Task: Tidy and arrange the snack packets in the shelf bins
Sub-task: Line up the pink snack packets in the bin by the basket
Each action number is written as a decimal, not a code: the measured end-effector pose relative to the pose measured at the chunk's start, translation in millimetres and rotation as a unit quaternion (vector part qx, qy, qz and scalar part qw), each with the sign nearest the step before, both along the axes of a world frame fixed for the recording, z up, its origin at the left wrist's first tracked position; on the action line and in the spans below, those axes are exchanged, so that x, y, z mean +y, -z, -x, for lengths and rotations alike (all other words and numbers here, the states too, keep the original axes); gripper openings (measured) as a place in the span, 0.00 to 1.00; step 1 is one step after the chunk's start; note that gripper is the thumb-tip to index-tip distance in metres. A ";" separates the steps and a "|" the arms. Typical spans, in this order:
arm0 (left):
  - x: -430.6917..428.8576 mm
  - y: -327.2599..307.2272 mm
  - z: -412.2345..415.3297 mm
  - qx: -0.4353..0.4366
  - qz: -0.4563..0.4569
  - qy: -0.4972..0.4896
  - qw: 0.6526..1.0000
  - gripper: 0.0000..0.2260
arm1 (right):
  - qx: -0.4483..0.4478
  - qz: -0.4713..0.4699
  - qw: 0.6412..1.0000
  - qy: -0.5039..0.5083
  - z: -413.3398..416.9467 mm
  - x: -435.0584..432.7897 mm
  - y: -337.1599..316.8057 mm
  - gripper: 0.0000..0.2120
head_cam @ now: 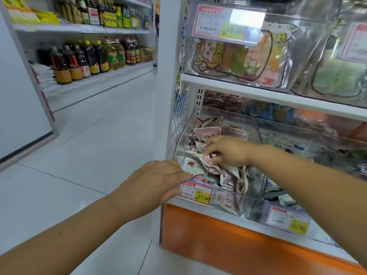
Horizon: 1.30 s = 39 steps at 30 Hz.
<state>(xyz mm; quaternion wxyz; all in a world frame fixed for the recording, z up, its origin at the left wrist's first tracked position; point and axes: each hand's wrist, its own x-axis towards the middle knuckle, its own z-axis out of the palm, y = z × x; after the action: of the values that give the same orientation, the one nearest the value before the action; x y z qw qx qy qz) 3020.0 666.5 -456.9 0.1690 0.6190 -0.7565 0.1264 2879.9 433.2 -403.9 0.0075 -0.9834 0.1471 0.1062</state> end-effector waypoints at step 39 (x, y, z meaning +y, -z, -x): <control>-184.5 -47.0 327.3 0.109 -0.133 0.003 0.985 0.29 | -0.187 0.154 0.913 0.330 423.2 -51.7 -10.9 0.29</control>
<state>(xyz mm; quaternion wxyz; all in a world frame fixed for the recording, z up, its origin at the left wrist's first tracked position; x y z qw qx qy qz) 2692.8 482.0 -409.9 0.1665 0.6438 -0.7455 -0.0440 2456.7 381.6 -393.1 -0.0819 -0.8698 0.4735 -0.1119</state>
